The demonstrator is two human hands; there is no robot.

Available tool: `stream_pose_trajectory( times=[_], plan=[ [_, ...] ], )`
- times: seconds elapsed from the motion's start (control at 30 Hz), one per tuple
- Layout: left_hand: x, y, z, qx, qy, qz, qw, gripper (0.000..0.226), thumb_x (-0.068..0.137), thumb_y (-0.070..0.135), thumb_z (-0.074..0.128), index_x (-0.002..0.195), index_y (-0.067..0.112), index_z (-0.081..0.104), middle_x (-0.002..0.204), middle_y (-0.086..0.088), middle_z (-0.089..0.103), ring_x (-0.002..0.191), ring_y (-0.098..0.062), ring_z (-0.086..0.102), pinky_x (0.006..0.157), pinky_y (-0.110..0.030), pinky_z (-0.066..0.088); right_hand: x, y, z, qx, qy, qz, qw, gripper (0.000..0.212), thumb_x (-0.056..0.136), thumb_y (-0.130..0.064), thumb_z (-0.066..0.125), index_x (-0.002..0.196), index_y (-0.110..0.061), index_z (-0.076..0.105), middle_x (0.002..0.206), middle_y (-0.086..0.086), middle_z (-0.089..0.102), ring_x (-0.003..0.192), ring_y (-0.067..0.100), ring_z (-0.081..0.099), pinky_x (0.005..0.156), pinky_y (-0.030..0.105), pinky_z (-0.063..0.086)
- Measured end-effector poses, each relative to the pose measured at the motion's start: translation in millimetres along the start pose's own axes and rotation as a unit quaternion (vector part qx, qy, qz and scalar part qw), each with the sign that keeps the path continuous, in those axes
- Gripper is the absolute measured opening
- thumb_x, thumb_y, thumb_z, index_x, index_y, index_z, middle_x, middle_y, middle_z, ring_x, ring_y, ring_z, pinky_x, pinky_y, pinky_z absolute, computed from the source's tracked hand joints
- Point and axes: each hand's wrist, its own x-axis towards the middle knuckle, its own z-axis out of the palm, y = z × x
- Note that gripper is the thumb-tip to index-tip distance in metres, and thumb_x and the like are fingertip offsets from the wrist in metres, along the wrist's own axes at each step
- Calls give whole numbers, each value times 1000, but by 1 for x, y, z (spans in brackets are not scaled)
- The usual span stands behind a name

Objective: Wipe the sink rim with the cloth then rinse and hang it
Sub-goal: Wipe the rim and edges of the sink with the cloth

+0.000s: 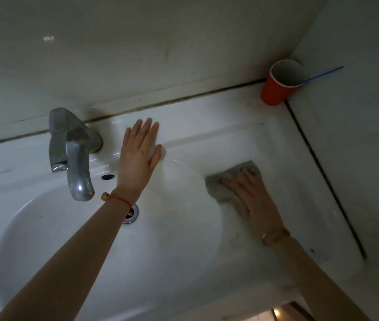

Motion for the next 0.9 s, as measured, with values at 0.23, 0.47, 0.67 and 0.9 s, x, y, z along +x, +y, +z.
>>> stream_pose_trajectory(
  times=[0.23, 0.47, 0.67, 0.9],
  plan=[
    [1, 8, -4, 5, -15, -9, 1000, 52, 103, 31, 46, 150, 10, 38, 158, -11, 35, 150, -26, 23, 126, -39, 9, 61, 5, 0, -25, 107, 137, 984, 37, 91, -19, 47, 124, -9, 60, 132, 16, 57, 123, 37, 48, 112, 51, 25],
    [21, 29, 4, -7, -13, 64, 998, 53, 102, 32, 48, 147, 5, 41, 154, -15, 40, 147, -28, 32, 124, -44, 19, 15, 14, -18, 63, 100, 63, 991, 36, 96, -14, 43, 130, -12, 53, 140, 15, 50, 135, 34, 39, 116, 52, 23],
    [46, 42, 28, 1, -13, 127, 992, 53, 101, 32, 53, 146, 5, 44, 153, -14, 42, 145, -31, 35, 121, -47, 27, 116, 32, -62, 1, 162, 88, 983, 48, 88, -4, 50, 135, -9, 49, 141, 17, 47, 132, 35, 40, 113, 51, 26],
    [49, 34, 37, -5, 22, 134, 991, 52, 99, 32, 58, 143, 6, 48, 151, -12, 46, 143, -29, 39, 119, -47, 30, 111, 37, -43, 5, 160, 128, 979, 48, 90, -16, 42, 136, -4, 48, 144, 18, 44, 137, 34, 35, 117, 47, 24]
  ],
)
